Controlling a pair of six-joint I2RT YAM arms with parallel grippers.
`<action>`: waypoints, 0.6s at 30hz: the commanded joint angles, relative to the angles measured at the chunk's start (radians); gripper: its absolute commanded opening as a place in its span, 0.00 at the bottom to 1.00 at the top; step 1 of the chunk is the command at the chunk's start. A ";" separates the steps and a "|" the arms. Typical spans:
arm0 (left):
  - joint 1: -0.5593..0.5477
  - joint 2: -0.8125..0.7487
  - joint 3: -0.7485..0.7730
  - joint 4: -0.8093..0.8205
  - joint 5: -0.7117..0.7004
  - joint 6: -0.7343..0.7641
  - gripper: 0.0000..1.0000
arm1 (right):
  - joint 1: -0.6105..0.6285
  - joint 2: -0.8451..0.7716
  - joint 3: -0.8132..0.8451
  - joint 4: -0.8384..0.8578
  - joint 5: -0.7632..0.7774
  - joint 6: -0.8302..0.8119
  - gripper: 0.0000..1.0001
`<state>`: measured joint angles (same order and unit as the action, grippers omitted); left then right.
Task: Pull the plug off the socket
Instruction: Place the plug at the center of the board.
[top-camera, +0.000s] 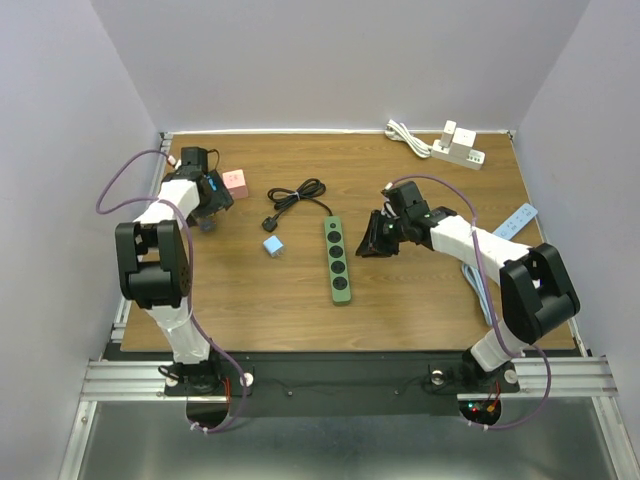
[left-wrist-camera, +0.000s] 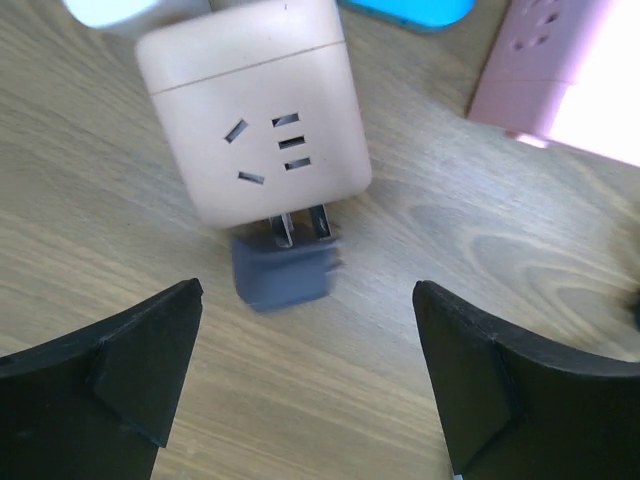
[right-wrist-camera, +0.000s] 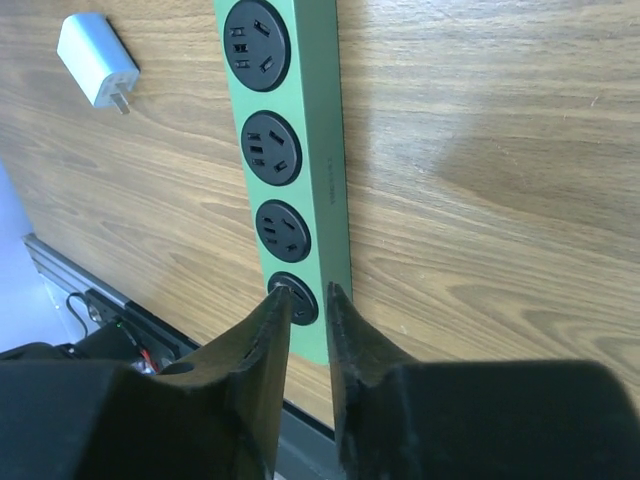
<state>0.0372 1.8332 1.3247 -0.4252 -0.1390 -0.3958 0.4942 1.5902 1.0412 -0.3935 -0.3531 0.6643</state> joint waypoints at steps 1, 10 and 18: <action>0.001 -0.159 0.015 -0.012 -0.013 -0.024 0.99 | 0.001 -0.030 0.045 -0.007 0.022 -0.023 0.29; -0.238 -0.331 -0.085 -0.060 0.144 -0.087 0.98 | 0.000 -0.045 0.026 -0.011 0.043 -0.028 0.36; -0.424 -0.331 -0.232 0.003 0.147 -0.320 0.99 | 0.000 -0.052 0.000 -0.011 0.043 -0.023 0.42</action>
<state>-0.3737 1.5028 1.1248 -0.4202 0.0235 -0.5770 0.4942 1.5894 1.0409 -0.4065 -0.3279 0.6510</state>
